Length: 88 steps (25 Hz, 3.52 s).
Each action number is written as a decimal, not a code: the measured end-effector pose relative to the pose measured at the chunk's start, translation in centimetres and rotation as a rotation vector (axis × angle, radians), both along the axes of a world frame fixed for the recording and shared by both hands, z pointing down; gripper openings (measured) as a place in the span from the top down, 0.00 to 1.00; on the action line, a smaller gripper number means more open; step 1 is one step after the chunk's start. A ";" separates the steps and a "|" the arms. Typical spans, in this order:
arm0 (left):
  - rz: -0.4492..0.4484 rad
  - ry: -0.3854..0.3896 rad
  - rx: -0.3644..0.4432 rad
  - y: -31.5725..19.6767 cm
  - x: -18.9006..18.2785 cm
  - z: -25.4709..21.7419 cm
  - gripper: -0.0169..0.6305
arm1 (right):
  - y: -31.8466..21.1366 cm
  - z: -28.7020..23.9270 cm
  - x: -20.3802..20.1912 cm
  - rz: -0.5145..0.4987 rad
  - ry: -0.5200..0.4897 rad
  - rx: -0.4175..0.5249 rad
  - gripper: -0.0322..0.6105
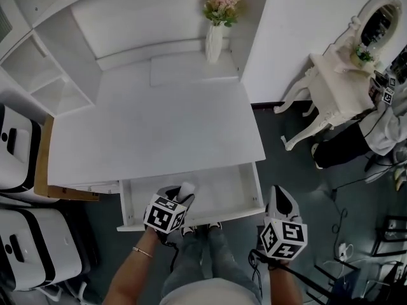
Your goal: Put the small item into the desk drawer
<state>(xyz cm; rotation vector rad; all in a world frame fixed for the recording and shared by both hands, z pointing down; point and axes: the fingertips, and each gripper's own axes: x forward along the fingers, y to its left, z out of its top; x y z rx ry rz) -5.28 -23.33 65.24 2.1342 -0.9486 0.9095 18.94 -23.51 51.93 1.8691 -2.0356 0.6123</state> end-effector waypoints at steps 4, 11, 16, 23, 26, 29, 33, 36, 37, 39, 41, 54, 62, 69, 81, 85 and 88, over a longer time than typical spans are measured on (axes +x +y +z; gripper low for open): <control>0.033 -0.020 -0.038 -0.4 0.5 2.3 0.71 | 0.2 1.0 0.5 0.017 -0.003 -0.023 0.94; 0.111 -0.104 -0.090 -0.6 1.0 6.2 0.71 | 0.1 2.5 1.1 0.038 -0.003 -0.054 0.94; 0.089 -0.128 -0.112 -1.0 0.6 8.2 0.71 | 0.1 3.3 1.2 0.044 -0.007 -0.075 0.94; -0.033 -0.133 -0.089 -2.6 -0.4 10.5 0.71 | 0.2 4.6 1.6 0.051 -0.008 -0.104 0.94; -0.078 -0.150 -0.045 -3.5 -0.6 10.9 0.71 | 0.2 4.9 1.7 0.054 -0.006 -0.112 0.94; -0.127 -0.162 -0.023 -4.2 -0.7 11.3 0.71 | 0.1 5.2 1.7 0.055 -0.002 -0.118 0.94; -0.166 -0.161 -0.031 -4.8 -0.6 12.2 0.71 | 0.1 5.7 1.9 0.055 -0.001 -0.127 0.94; -0.185 -0.159 -0.046 -5.0 -0.7 12.6 0.71 | 0.2 6.0 1.9 0.056 0.001 -0.135 0.94; -0.189 -0.159 -0.049 -5.0 -0.7 12.7 0.71 | 0.3 6.1 2.0 0.056 0.002 -0.138 0.94; -0.195 -0.163 -0.055 -5.1 -0.9 12.9 0.71 | 0.3 6.2 2.1 0.057 0.003 -0.142 0.94; -0.201 -0.165 -0.059 -5.2 -1.0 13.2 0.71 | 0.2 6.4 2.2 0.056 0.002 -0.143 0.94; -0.220 -0.170 -0.071 -5.2 -1.0 14.4 0.70 | -0.2 6.9 2.1 0.047 0.000 -0.150 0.94; -0.217 -0.156 -0.071 -5.3 -1.0 14.4 0.66 | -0.5 7.2 1.9 0.038 0.000 -0.155 0.94; -0.209 -0.144 -0.061 -5.4 -1.4 13.2 0.64 | -1.3 6.8 0.8 0.011 -0.011 -0.149 0.94; -0.213 -0.132 -0.034 -3.8 -2.3 8.6 0.64 | -1.3 4.8 -1.2 -0.037 -0.035 -0.099 0.94; -0.238 -0.116 0.009 -3.2 -2.8 6.0 0.64 | -1.4 3.4 -1.7 -0.063 -0.035 -0.066 0.94; -0.265 -0.109 0.041 -2.1 -3.4 3.9 0.65 | -1.2 2.6 -2.4 -0.089 -0.036 -0.048 0.94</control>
